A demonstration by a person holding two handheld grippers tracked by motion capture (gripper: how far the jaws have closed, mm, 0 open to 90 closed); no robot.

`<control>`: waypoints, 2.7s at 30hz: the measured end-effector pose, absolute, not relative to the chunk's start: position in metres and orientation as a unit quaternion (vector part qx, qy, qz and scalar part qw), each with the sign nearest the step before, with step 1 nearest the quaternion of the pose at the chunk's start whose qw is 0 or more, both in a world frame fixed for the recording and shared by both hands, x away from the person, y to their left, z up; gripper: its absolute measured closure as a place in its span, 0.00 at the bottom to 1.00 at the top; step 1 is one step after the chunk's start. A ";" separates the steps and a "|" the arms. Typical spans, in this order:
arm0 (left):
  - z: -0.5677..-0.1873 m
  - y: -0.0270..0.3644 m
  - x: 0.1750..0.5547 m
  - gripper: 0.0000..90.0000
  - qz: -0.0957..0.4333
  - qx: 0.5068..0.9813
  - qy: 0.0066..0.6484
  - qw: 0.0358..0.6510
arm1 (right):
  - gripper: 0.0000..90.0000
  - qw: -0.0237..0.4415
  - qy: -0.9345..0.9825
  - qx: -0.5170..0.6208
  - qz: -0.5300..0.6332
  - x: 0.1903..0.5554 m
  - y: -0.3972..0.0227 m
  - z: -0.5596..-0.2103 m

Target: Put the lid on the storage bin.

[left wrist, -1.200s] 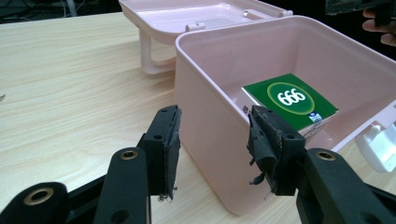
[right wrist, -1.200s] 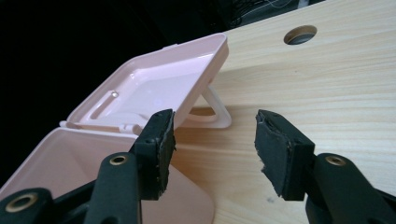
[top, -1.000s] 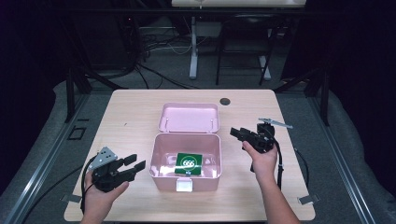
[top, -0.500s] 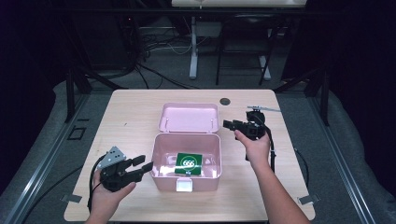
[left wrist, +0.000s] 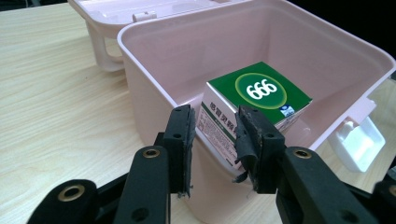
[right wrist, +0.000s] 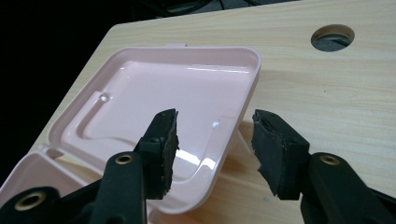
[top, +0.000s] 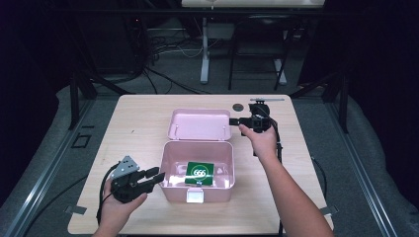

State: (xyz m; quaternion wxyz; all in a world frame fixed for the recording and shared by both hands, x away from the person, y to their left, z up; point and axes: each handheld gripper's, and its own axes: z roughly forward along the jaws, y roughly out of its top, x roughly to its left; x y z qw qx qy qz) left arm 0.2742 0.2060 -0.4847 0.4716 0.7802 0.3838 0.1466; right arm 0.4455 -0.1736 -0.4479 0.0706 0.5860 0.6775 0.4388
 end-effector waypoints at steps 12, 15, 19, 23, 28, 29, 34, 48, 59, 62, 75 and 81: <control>-0.488 0.207 0.274 0.77 0.149 0.781 0.385 0.468 | 0.61 0.046 0.673 0.620 0.401 0.478 -0.170 -0.466; -0.488 0.207 0.274 0.77 0.150 0.781 0.385 0.467 | 0.65 0.052 0.676 0.623 0.390 0.484 -0.166 -0.470; -0.488 0.206 0.274 0.77 0.152 0.782 0.384 0.467 | 0.67 0.064 0.679 0.628 0.375 0.491 -0.161 -0.472; -0.488 0.206 0.275 0.78 0.152 0.781 0.385 0.468 | 0.68 0.062 0.681 0.632 0.365 0.497 -0.156 -0.476; -0.488 0.206 0.275 0.78 0.155 0.782 0.384 0.465 | 0.70 0.050 0.679 0.642 0.353 0.504 -0.151 -0.482; -0.488 0.206 0.275 0.78 0.155 0.782 0.384 0.465 | 0.70 0.050 0.679 0.642 0.353 0.504 -0.151 -0.482; -0.488 0.205 0.275 0.79 0.157 0.783 0.382 0.464 | 0.81 0.034 0.680 0.643 0.349 0.507 -0.148 -0.488; -0.487 0.204 0.275 0.80 0.162 0.784 0.382 0.462 | 0.91 0.100 0.693 0.630 0.336 0.500 -0.139 -0.473; -0.487 0.204 0.275 0.80 0.163 0.782 0.384 0.463 | 0.95 0.132 0.676 0.623 0.370 0.486 -0.140 -0.449; -0.487 0.204 0.275 0.80 0.163 0.782 0.384 0.463 | 0.96 0.143 0.673 0.618 0.380 0.481 -0.140 -0.442; -0.487 0.203 0.274 0.80 0.164 0.781 0.385 0.463 | 0.96 0.202 0.679 0.580 0.403 0.457 -0.137 -0.423; -0.487 0.203 0.274 0.80 0.165 0.782 0.386 0.462 | 0.96 0.198 0.679 0.573 0.414 0.447 -0.142 -0.415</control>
